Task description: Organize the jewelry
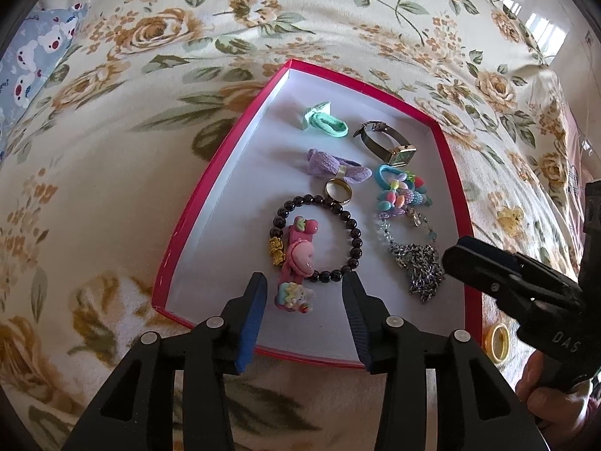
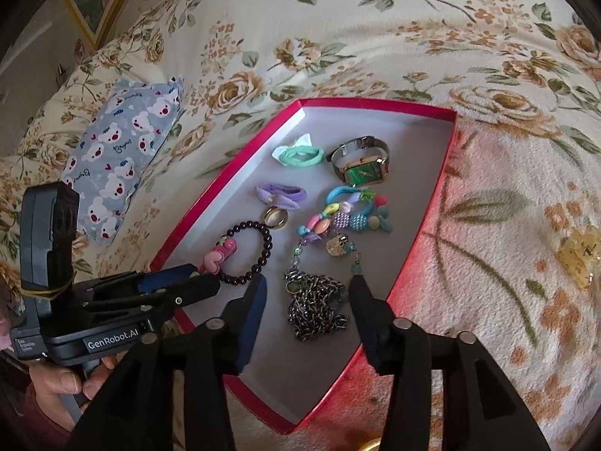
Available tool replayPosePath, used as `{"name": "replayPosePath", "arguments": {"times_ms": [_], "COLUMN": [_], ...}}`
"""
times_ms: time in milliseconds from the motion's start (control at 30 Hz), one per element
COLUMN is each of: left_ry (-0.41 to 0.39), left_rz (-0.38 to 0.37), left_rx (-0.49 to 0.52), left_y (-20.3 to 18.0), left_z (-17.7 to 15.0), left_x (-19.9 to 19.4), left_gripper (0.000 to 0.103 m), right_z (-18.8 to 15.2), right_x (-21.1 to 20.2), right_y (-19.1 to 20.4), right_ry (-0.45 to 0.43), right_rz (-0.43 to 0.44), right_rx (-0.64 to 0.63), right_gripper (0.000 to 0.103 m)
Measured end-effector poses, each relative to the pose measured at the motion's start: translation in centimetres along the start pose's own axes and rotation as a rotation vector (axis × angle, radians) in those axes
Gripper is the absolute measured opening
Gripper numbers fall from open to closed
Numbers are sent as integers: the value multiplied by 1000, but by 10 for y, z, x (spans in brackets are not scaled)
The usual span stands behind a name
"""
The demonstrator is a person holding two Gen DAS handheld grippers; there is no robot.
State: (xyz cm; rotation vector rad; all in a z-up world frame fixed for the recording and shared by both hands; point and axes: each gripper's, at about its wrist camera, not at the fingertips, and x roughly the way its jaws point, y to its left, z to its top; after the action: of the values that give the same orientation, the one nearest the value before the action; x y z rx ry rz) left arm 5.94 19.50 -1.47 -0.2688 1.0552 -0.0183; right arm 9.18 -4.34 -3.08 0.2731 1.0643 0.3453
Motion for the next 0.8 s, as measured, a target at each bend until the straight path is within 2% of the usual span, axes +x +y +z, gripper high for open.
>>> {"name": "replayPosePath", "arguments": {"times_ms": [200,267,333,400,500,700,800], "left_ry": [-7,-17,-44,-82,-108,-154,-174], "left_rz": [2,22,31,29,15,-58,-54], "left_rx": [-6,5,9,3,-29,-170,-193], "left_y": [2,1,-1,-1,5,30,35], "left_z": [-1,-2,-5,-10,-18,-41,-52], "left_x": [-4,-8,-17,-29,-39,-59,-68], "left_gripper": [43,49,72,84,87,93,94], "right_z": [4,5,5,5,3,-7,-16], "right_x": [-11,-15,-19,-27,-37,-50,-53], "right_y": [-4,-4,-5,-6,-10,-18,-16], "right_ry": [-41,-55,-70,-97,-133,-179,-186], "right_rz": [14,17,23,35,48,87,109], "right_rx": [16,17,17,18,26,52,37], "right_gripper": [50,54,63,68,77,82,83]}}
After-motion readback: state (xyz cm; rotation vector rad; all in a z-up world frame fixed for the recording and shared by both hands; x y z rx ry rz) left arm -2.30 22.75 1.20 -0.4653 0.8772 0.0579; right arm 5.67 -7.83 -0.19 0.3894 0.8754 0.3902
